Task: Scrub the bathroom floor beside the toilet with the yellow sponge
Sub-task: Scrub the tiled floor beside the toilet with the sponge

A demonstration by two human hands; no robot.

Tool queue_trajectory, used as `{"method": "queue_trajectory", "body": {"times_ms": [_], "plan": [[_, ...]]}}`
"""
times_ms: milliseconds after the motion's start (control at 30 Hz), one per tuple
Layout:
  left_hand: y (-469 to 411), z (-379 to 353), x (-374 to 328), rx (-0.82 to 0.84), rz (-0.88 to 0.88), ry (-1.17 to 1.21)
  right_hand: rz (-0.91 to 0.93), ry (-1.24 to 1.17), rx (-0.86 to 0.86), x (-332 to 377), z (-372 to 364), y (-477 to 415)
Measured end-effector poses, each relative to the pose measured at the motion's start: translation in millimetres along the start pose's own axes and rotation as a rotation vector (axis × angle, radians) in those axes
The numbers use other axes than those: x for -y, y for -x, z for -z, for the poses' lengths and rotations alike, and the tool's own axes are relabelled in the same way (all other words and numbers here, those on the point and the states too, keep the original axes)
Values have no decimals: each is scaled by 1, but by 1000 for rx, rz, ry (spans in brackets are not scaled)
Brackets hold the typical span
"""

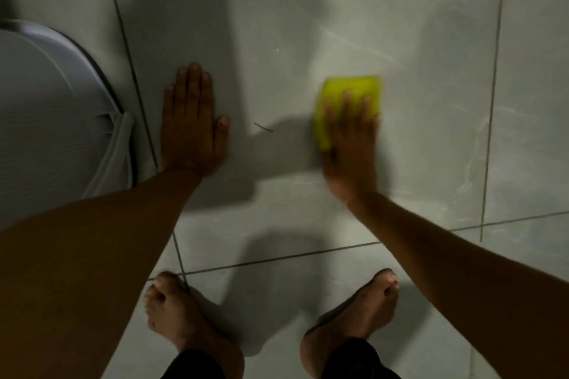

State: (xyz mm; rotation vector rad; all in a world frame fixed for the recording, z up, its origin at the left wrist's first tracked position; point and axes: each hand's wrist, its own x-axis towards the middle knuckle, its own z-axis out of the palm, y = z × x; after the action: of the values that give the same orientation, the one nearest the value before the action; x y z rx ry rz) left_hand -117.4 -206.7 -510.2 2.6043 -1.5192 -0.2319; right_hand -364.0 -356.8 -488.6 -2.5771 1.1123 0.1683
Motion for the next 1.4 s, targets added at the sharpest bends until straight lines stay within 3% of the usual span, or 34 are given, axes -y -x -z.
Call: {"method": "queue_trajectory", "body": {"times_ms": [67,133,167,267,333,367,467,533,600,700,767,867,933,1033,1133,1200,1300,1333,1400], "plan": [[-1,1,-1,2,2,7,404,134,164,-19,5,31],[1,4,1,-19,14,12,525,226,244,-54,24,33],[1,4,1,-29,11,9,457,238,222,-68,30,24],[2,2,-2,-24,-7,0,-5,120,71,-53,37,-33],[1,2,-1,-13,3,-6,-97,15,19,2,28,-61],[1,3,0,-5,5,-6,3,-10,36,26,23,-62],[1,5,0,3,-2,-13,595,102,202,41,12,-13],[1,6,1,13,2,-7,732,192,266,8,27,8],[1,6,0,23,3,2,559,186,205,-13,37,1],[0,6,-1,39,-6,15,242,97,147,29,34,-35],[1,5,0,42,-2,8,340,79,189,57,22,-28],[0,4,0,55,1,1,656,179,317,24,22,24],[1,4,0,54,5,-8,628,215,332,-13,35,37],[1,4,1,59,9,2,242,115,165,-23,39,-1],[1,3,0,45,7,13,-135,-89,25,26,28,-69],[2,3,0,34,-2,19,-35,-100,5,57,17,-76],[1,3,0,32,-5,13,409,48,145,45,2,-4],[1,2,1,32,3,14,482,120,199,23,2,26],[2,1,1,29,10,14,439,172,235,-26,14,58]]}}
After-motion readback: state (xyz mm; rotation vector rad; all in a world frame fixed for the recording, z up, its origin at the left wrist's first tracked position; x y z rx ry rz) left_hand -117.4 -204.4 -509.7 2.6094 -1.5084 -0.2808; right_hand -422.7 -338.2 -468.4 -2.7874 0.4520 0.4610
